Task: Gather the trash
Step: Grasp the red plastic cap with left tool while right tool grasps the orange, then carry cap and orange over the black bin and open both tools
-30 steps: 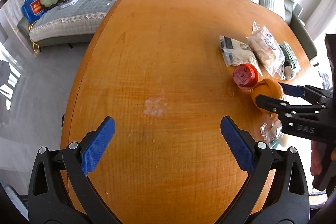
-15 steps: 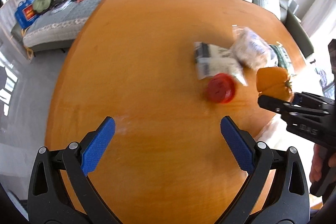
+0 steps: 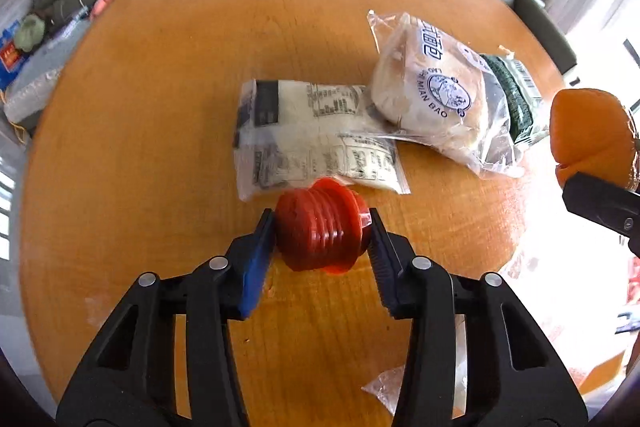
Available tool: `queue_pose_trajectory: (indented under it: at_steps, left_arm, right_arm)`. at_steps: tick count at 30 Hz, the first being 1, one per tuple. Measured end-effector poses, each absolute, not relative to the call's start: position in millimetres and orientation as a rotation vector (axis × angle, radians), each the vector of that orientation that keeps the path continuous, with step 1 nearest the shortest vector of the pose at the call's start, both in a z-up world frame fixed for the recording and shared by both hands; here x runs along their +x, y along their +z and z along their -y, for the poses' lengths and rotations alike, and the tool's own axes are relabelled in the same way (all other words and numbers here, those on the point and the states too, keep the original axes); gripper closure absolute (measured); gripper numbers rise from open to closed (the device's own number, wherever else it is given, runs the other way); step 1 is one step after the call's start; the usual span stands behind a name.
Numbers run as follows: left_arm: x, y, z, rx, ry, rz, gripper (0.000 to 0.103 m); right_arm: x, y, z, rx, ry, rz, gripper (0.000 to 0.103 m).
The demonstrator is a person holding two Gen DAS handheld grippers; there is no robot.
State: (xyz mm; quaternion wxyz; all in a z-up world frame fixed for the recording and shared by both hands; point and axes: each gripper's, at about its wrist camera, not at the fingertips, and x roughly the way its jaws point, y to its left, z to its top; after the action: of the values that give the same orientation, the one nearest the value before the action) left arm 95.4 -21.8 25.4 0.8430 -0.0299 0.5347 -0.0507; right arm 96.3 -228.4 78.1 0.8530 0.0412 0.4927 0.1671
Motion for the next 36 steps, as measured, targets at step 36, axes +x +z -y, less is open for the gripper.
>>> queue_pose_trajectory:
  at_steps: [36]
  left_arm:
    - [-120,44,-289,-0.381,0.412,-1.034,0.059]
  right_arm:
    - [33,75,-174,-0.268,0.928,-1.086,0.061]
